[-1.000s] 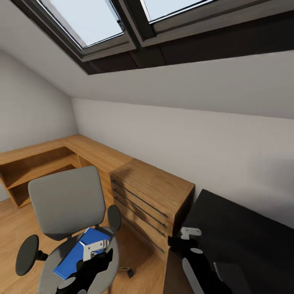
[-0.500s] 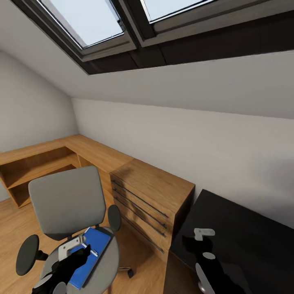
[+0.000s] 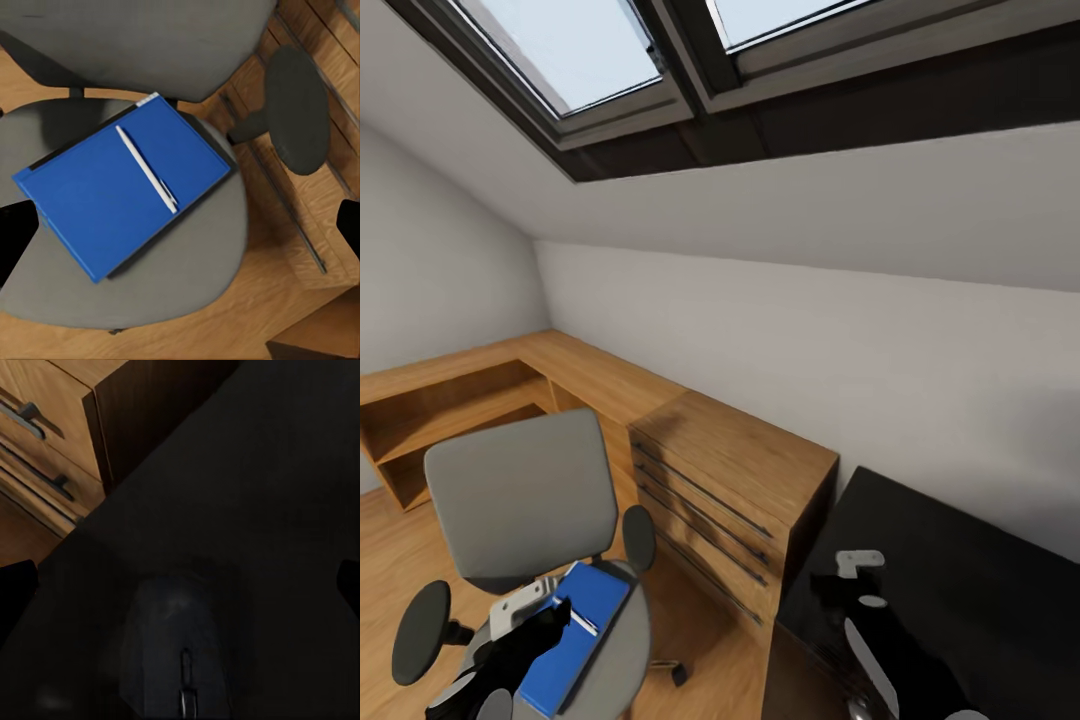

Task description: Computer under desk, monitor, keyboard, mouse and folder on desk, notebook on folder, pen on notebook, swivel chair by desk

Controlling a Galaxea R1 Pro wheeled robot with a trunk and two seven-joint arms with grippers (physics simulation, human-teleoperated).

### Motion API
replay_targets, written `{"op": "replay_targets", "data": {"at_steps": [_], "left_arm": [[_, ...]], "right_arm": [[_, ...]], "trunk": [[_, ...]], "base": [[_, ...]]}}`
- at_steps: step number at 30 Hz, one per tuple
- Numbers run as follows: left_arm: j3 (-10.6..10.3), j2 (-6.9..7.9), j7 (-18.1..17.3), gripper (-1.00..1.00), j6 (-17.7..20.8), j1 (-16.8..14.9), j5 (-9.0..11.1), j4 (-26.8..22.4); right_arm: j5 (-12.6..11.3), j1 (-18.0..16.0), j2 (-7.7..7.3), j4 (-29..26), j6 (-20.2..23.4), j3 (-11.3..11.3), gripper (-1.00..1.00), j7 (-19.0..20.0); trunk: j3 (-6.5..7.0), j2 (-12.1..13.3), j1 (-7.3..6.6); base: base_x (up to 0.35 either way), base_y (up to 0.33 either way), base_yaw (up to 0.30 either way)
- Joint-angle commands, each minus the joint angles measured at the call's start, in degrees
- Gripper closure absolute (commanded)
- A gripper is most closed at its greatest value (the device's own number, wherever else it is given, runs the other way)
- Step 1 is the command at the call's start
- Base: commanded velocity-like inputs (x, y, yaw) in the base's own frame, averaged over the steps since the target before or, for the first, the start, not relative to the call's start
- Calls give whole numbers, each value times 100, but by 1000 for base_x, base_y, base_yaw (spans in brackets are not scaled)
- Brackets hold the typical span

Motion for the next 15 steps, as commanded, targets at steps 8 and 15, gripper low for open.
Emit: {"op": "replay_targets", "data": {"at_steps": [8, 15], "left_arm": [[1, -6, 41, -100, 14, -1, 67, -14], [-2, -7, 40, -100, 14, -1, 68, -14]], "right_arm": [[-62, -1057, -65, 2257, -945, 46, -100, 363], [-60, -1130, -66, 2452, -1039, 48, -100, 509]], "trunk": [[-8, -7, 3], [-8, -7, 3]], "base": [[65, 0, 0], [4, 0, 0]]}}
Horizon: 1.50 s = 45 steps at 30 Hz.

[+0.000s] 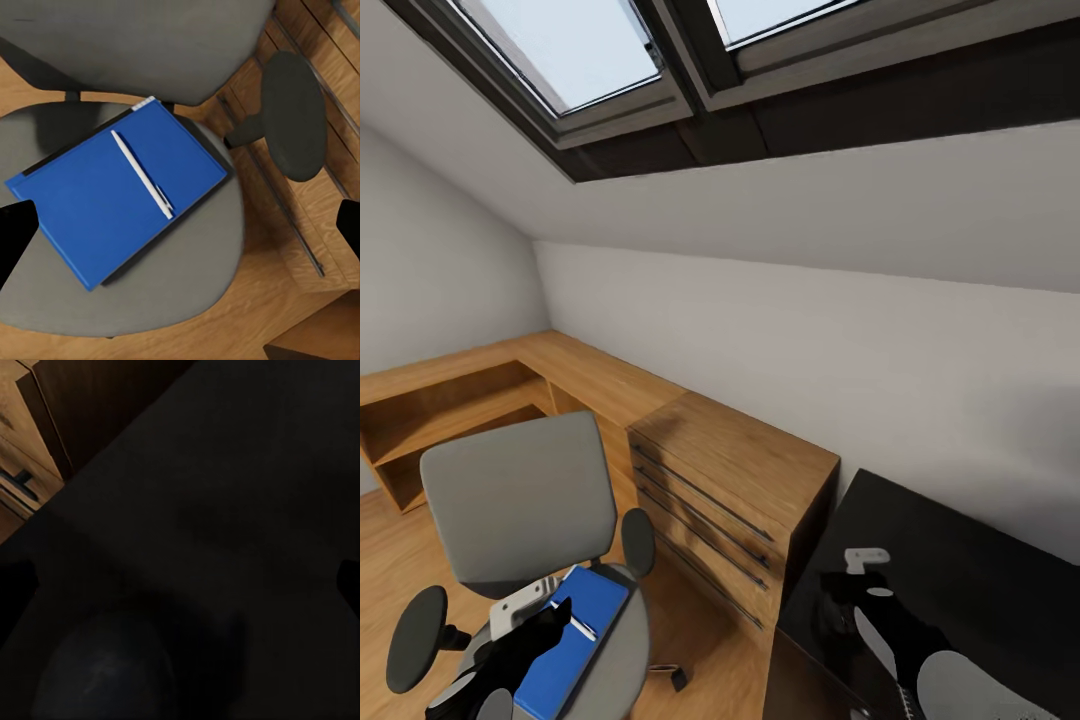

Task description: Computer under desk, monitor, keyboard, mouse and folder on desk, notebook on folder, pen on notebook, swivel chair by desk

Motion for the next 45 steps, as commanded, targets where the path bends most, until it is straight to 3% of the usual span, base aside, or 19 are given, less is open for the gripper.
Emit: {"op": "replay_targets", "data": {"at_steps": [1, 6, 19, 31, 45], "left_arm": [[-2, -2, 42, -100, 14, -2, 62, -10], [-5, -4, 42, -100, 14, -2, 62, -10], [-6, -3, 43, -100, 14, -2, 63, -10], [-24, -8, 49, -100, 18, -2, 66, -10], [-48, -17, 51, -100, 17, -2, 69, -10]], "right_arm": [[-52, -5, -6, -6, 31, 49, -100, -14], [-44, -13, 18, 27, 46, 68, -100, 52], [153, -16, 242, 47, 237, 117, -100, 81], [142, -17, 250, 8, 838, 81, -100, 75], [130, -17, 249, 3, 929, 76, -100, 73]], "trunk": [[-7, -6, 1], [-7, -6, 1], [-7, -6, 1], [-7, -6, 1], [-7, -6, 1]], "base": [[1, 0, 0], [0, 0, 0], [0, 0, 0], [0, 0, 0], [0, 0, 0]]}}
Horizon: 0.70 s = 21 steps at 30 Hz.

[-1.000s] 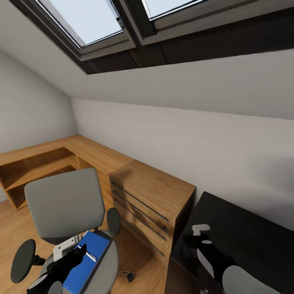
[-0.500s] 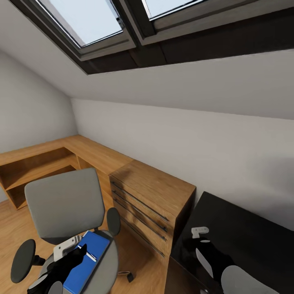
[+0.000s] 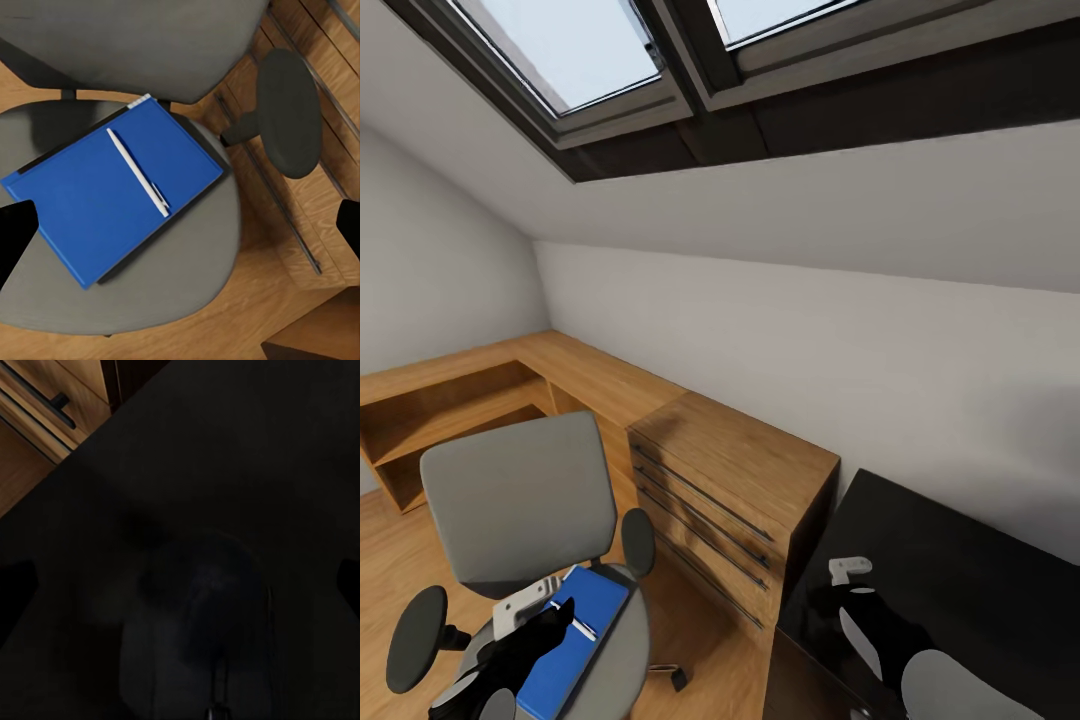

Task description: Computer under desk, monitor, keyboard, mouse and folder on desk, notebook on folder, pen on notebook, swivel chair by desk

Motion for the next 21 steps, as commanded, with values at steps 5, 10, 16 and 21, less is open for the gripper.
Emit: {"op": "replay_targets", "data": {"at_steps": [5, 10, 16, 21], "left_arm": [[1, -2, 40, -100, 13, -2, 61, -10], [0, -2, 40, -100, 15, -2, 61, -10], [0, -2, 40, -100, 13, -2, 140, -10], [0, -2, 40, -100, 15, -2, 175, -10]], "right_arm": [[-61, -2, -6, -14, 42, 49, -100, -38], [-61, -2, -6, -14, 49, 49, -100, -38], [-63, -5, -12, -14, 122, 49, -100, -32], [-67, -5, -14, -14, 151, 49, -100, -30]], "trunk": [[-7, -6, 1], [-7, -6, 1], [-97, -207, 111], [-187, -407, 221]], "base": [[0, 0, 0], [0, 0, 0], [0, 0, 0], [0, 0, 0]]}}
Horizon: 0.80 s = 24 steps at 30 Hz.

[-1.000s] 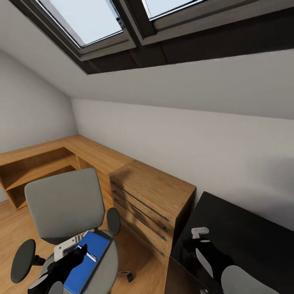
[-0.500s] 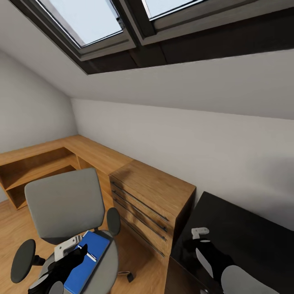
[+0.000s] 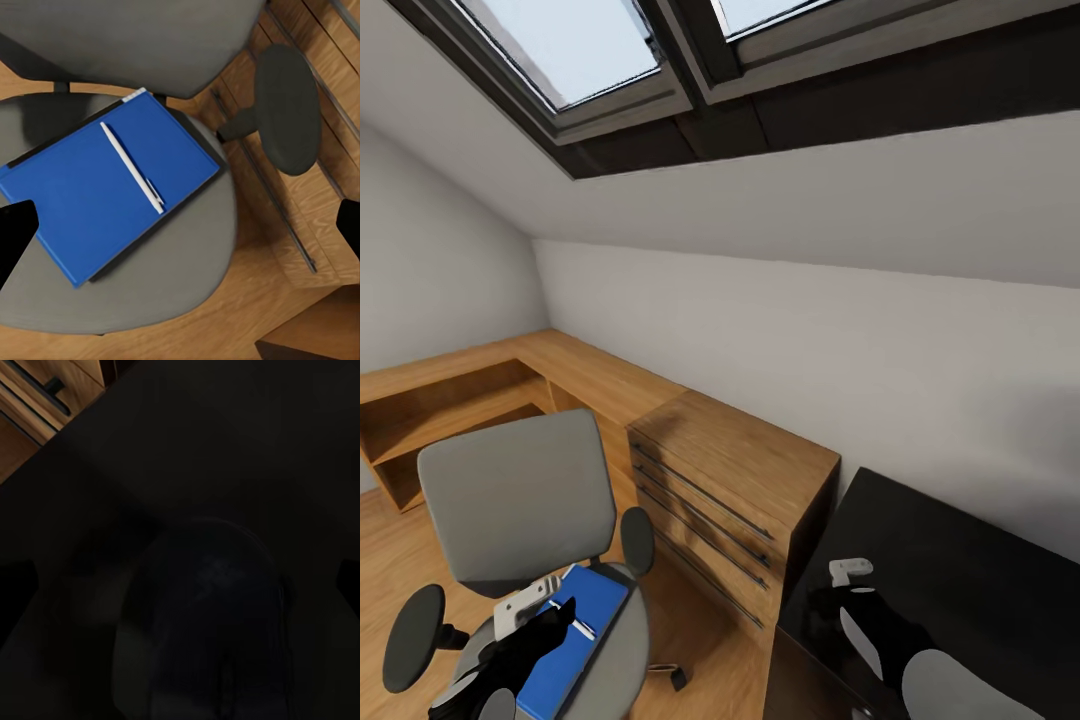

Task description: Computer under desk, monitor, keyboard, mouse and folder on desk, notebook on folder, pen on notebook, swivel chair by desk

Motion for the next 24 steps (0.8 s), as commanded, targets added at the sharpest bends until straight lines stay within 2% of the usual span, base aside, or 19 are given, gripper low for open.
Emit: {"op": "replay_targets", "data": {"at_steps": [1, 18, 20, 24], "left_arm": [[2, -2, 40, -100, 15, -2, 62, -10], [18, -1, 40, -100, 13, -2, 77, -10], [13, -2, 40, -100, 13, -2, 78, -10], [16, -2, 40, -100, 14, -2, 78, -10]], "right_arm": [[-61, -3, -6, -14, 35, 49, -100, -38], [-62, -6, -15, -8, 41, 47, -100, -37], [-63, -4, -13, -6, 41, 45, -100, -37], [-63, -5, -7, -3, 40, 47, -100, -37]], "trunk": [[-25, -47, 24], [-25, -47, 24], [-61, -128, 68], [-61, -128, 68]], "base": [[0, 0, 0], [0, 0, 0], [0, 0, 0], [0, 0, 0]]}}
